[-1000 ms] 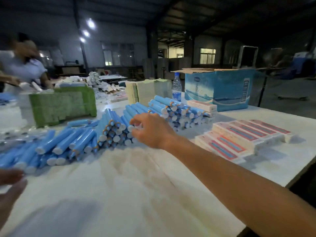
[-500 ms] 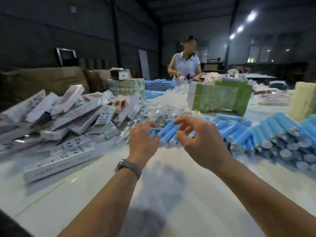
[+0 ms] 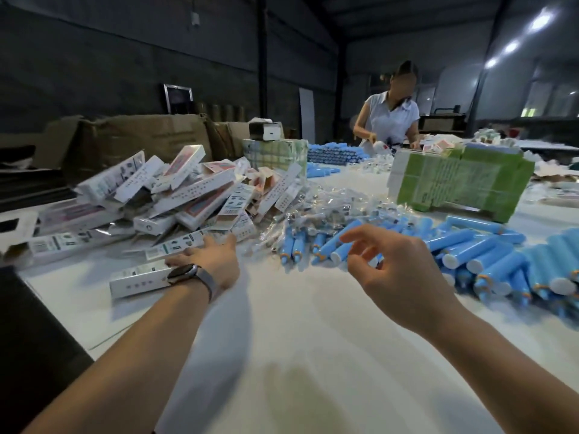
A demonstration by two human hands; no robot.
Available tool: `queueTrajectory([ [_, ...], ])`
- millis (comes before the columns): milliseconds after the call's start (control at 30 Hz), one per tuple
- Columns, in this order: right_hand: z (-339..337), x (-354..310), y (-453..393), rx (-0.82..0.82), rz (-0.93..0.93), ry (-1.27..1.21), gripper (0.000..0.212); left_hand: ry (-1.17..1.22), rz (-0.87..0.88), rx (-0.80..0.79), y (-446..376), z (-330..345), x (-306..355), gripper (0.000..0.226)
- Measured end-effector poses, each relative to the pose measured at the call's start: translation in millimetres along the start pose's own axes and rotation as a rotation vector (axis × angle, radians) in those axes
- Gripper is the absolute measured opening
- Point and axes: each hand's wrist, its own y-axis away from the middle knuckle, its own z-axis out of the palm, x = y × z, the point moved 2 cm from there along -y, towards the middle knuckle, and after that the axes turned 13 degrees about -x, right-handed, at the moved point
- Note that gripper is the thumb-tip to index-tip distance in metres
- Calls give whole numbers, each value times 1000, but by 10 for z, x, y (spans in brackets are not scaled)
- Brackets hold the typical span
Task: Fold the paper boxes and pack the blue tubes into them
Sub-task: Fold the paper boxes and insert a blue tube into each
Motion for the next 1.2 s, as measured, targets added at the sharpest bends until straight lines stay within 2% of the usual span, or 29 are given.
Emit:
queueTrajectory([
  [100,9,13,11,-10,4,8,28,-44,90,76,139,-72,50,53],
  [233,-32,74,-6,24,17,-9,26,12,181,241,395,-372,157,57],
  [300,-73,88,-23,42,18,-4,26,170,376,406,582,-522,331,63],
  [367,-176,95,-43,75,13,-24,27,492,713,487,832,-603,607,62],
  [400,-251,104,-49,106,11,-46,28,693,878,433,970,-602,762,61],
  [467,-442,145,-40,193,16,-116,34,1097,1169,116,1211,-521,1106,58],
  [500,-538,183,-16,234,28,-177,38,1240,1278,-56,1306,-438,1276,56],
  [567,-680,273,75,255,61,-338,46,1442,1417,-276,1444,-231,1559,52],
  [633,-771,397,221,248,87,-405,52,1579,1475,-386,1540,-36,1762,44],
  [733,-877,588,419,226,95,-385,61,1631,1510,-471,1633,182,1930,42],
  [833,-901,629,460,193,54,-399,64,1561,1564,-454,1660,260,1954,46],
  [900,-874,602,432,201,23,-433,60,1457,1569,-433,1664,291,1926,58],
  [1000,-825,575,432,178,-38,-679,53,1412,1517,-485,1680,367,1880,68],
  [1100,-842,626,425,131,-83,-773,45,1392,1488,-344,1698,386,1846,55],
  [1133,-864,701,416,168,-51,-726,42,1384,1449,-243,1690,368,1833,50],
  [1200,-948,940,407,291,105,-476,35,1356,1360,-49,1652,342,1811,42],
])
